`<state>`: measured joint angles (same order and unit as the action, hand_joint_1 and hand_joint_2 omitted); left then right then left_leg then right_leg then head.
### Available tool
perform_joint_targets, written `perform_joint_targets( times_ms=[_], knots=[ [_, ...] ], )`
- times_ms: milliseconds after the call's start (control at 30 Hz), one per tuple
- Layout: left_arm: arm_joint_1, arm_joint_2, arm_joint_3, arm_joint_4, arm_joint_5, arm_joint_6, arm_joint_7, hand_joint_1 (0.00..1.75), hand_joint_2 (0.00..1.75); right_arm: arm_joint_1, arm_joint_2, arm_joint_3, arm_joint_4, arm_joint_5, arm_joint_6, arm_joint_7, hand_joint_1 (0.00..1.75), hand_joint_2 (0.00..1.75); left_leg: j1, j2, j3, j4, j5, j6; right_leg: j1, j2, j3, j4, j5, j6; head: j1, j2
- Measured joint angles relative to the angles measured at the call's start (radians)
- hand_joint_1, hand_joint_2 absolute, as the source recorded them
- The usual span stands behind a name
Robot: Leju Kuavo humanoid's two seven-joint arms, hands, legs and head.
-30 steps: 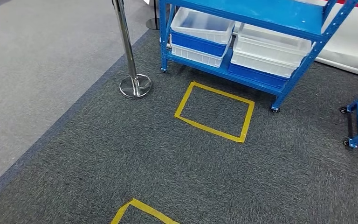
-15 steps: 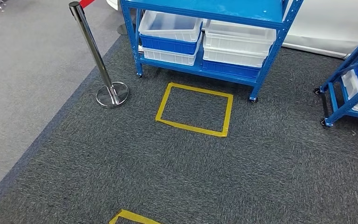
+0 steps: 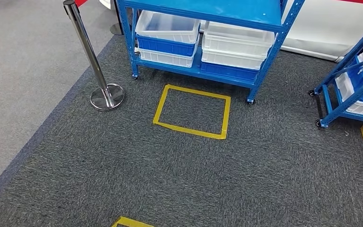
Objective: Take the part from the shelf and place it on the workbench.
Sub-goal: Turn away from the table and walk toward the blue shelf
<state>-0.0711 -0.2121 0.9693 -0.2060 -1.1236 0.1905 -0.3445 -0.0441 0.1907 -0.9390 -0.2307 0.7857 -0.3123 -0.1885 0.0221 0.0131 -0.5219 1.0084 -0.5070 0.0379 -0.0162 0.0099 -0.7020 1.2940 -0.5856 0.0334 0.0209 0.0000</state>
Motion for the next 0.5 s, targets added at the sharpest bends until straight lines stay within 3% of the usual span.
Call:
perform_joint_targets(
  times_ms=[67, 133, 200, 300, 367, 433, 467, 500],
  knots=[
    [0.000, 0.000, 0.000, 0.000, 0.000, 0.000, 0.000, 0.00, 0.00, 0.003, 0.000, 0.000, 0.000, 0.003, 0.000, 0.001, 0.00, 0.00, 0.000, 0.000, 0.013, 0.000, -0.010, -0.004, -0.001, -0.005, 0.045, -0.108, 0.076, -0.003, 0.000, 0.000],
    [0.000, -0.001, 0.000, 0.000, 0.000, 0.000, 0.000, 0.00, 0.00, 0.004, 0.000, 0.001, 0.000, 0.006, 0.000, 0.001, 0.00, 0.00, -0.003, 0.001, 0.022, 0.001, -0.021, -0.014, 0.006, -0.012, 0.098, -0.221, 0.119, -0.014, 0.000, 0.000],
    [-0.001, -0.001, 0.000, 0.000, 0.000, 0.000, 0.000, 0.00, 0.00, 0.003, -0.001, 0.003, 0.000, 0.009, 0.001, 0.001, 0.00, 0.00, -0.006, 0.003, 0.024, -0.001, -0.027, -0.025, 0.013, -0.014, 0.112, -0.252, 0.112, -0.026, 0.000, 0.000],
    [-0.006, -0.001, 0.000, 0.000, 0.000, -0.003, -0.002, 0.00, 0.00, 0.003, 0.000, 0.007, 0.000, 0.011, 0.001, 0.001, 0.00, 0.00, -0.004, 0.003, 0.031, 0.006, -0.040, -0.040, 0.009, -0.011, 0.125, -0.267, 0.109, -0.044, -0.001, 0.000],
    [-0.006, -0.001, 0.000, 0.000, 0.000, -0.004, -0.003, 0.00, 0.00, 0.003, 0.000, 0.008, 0.001, 0.011, 0.001, 0.001, 0.00, 0.00, -0.002, -0.001, -0.007, 0.087, -0.080, -0.046, 0.005, -0.011, 0.139, -0.277, 0.106, -0.058, -0.001, 0.000],
    [-0.004, -0.001, 0.000, 0.000, 0.001, -0.004, -0.003, 0.00, 0.00, 0.003, 0.000, 0.009, 0.000, 0.012, 0.001, 0.001, 0.00, 0.00, -0.002, -0.004, -0.088, 0.224, -0.128, -0.049, 0.007, -0.010, 0.146, -0.277, 0.098, -0.068, -0.001, 0.000],
    [-0.003, -0.001, 0.000, 0.000, 0.002, -0.004, -0.003, 0.00, 0.00, 0.003, 0.000, 0.009, 0.001, 0.013, 0.001, 0.000, 0.00, 0.00, -0.002, -0.004, -0.123, 0.272, -0.134, -0.050, 0.008, -0.008, 0.151, -0.277, 0.094, -0.070, -0.001, 0.000],
    [-0.001, -0.001, 0.000, 0.000, 0.003, -0.004, -0.004, 0.00, 0.00, 0.003, 0.000, 0.009, 0.001, 0.013, 0.001, 0.000, 0.00, 0.00, -0.002, -0.004, -0.141, 0.286, -0.118, -0.050, 0.009, -0.005, 0.157, -0.277, 0.088, -0.070, -0.001, 0.000]
  ],
)
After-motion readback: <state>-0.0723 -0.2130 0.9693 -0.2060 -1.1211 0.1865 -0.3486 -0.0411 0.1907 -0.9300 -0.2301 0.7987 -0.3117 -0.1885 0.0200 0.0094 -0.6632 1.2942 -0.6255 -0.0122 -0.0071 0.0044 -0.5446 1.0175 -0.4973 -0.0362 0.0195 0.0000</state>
